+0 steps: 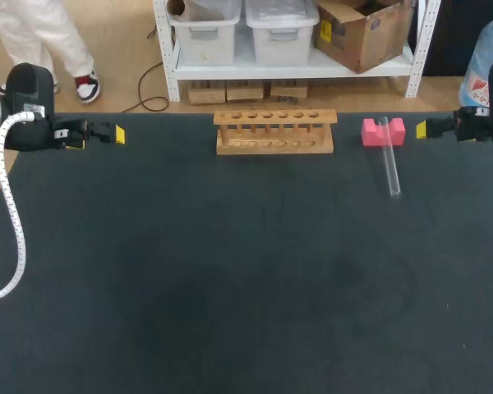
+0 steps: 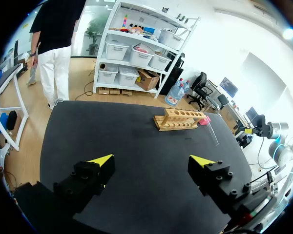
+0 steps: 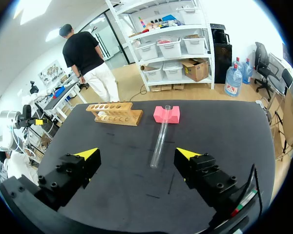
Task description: Grasp the test tube, adjust it, and insert it.
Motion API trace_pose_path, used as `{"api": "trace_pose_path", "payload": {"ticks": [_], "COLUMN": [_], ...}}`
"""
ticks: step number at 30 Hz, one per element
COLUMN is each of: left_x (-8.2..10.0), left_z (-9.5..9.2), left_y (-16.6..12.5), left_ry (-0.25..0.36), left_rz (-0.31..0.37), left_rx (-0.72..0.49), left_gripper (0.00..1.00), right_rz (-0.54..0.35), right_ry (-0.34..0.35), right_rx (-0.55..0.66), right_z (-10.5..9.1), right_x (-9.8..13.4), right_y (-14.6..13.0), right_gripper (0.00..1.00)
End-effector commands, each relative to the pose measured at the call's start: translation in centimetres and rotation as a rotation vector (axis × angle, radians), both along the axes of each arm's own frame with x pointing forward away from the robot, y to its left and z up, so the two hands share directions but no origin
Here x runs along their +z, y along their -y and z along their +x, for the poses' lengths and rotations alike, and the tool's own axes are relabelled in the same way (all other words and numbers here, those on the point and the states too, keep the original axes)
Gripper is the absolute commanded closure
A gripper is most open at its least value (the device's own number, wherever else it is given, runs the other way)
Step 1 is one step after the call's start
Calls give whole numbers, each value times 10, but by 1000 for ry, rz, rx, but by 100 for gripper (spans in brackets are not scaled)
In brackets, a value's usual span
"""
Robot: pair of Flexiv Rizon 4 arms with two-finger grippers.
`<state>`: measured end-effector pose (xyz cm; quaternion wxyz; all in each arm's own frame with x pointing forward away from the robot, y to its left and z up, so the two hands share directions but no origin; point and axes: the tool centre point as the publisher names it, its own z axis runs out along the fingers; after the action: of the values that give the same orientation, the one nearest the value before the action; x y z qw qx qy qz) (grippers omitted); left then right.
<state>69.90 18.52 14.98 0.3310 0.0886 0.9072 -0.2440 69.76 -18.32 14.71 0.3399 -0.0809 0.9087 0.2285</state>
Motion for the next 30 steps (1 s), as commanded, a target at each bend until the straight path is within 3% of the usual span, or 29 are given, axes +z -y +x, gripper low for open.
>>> {"api": "trace_pose_path", "payload": {"ticks": [1,16,22,30], "left_x": [1,1,4,9], "left_z": [1,1,18,44], "left_y": [1,1,-9,-15], "left_ry": [-5,-5,34,258], "left_rz": [5,5,-51,-89], "left_rx": [2,2,-95,-389], "left_gripper": [0,0,0,0], "right_rz": [-4,-4,-4,-4], "right_ry": [0,0,0,0], "right_rx": [-3,-3,-3,-3], "right_z": [-1,-1,-1,-1], "right_x": [1,1,1,1], "right_y": [0,0,0,0], "right_gripper": [0,0,0,0]}}
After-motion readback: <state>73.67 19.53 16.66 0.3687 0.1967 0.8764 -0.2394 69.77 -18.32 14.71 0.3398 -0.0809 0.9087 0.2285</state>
